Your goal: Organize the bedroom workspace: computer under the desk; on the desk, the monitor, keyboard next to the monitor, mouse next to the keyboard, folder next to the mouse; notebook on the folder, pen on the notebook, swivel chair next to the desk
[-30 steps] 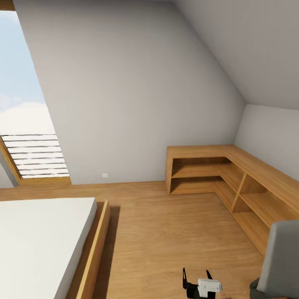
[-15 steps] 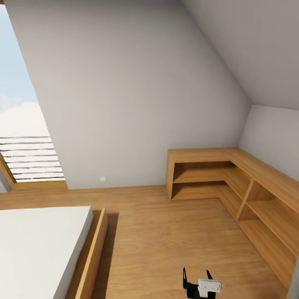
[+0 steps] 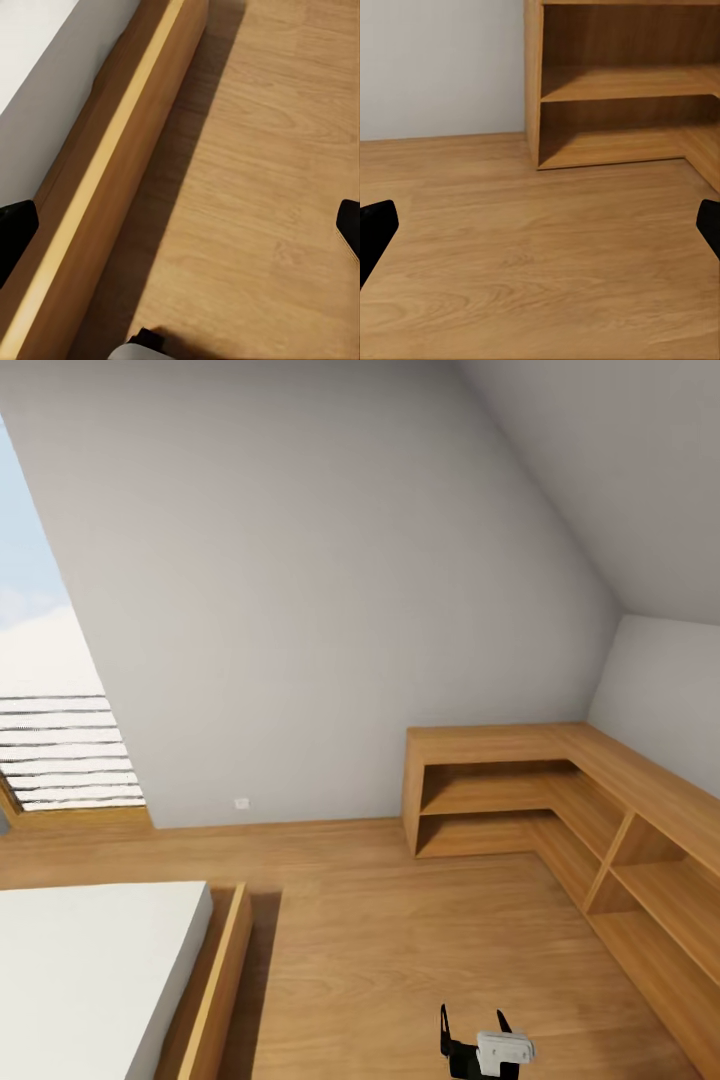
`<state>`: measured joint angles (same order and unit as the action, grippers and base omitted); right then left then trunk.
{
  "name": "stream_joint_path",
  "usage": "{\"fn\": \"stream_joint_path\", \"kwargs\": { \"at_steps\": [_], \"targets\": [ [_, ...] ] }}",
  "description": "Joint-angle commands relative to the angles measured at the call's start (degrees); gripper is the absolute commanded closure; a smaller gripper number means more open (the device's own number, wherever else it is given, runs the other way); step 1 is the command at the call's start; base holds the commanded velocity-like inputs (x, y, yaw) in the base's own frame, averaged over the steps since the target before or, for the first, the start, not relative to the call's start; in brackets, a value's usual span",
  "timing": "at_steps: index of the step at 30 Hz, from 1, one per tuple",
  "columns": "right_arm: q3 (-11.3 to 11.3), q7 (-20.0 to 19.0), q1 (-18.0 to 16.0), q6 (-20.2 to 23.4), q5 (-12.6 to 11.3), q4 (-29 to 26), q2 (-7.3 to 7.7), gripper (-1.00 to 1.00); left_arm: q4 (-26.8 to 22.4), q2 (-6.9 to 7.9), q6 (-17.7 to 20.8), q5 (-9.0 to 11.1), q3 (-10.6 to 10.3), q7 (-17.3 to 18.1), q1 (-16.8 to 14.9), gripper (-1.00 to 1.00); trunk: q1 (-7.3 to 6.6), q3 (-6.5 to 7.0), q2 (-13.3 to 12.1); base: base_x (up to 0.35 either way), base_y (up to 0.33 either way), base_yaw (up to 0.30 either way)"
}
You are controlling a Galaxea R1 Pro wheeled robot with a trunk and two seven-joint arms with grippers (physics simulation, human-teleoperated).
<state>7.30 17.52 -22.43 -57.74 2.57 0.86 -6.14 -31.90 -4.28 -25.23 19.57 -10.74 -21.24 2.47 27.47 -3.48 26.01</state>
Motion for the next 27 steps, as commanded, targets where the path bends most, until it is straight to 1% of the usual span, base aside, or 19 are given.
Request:
{"fn": "stream_joint_path", "kwargs": {
  "at_steps": [1, 27],
  "targets": [
    [0.3, 0.6, -0.1, -0.1, 0.3, 0.1, -0.02, -1.0, -0.1, 0.06, -0.2, 0.5, -0.4, -0.4, 0.0, -1.0, 0.07, -0.1, 0.1, 0.329, 0.0, 0.0],
    [0.4, 0.5, -0.1, -0.1, 0.2, -0.1, 0.08, -1.0, -0.1, 0.06, -0.2, 0.5, -0.4, -0.4, 0.0, -1.0, 0.07, -0.1, 0.1, 0.329, 0.0, 0.0]
  ]
}}
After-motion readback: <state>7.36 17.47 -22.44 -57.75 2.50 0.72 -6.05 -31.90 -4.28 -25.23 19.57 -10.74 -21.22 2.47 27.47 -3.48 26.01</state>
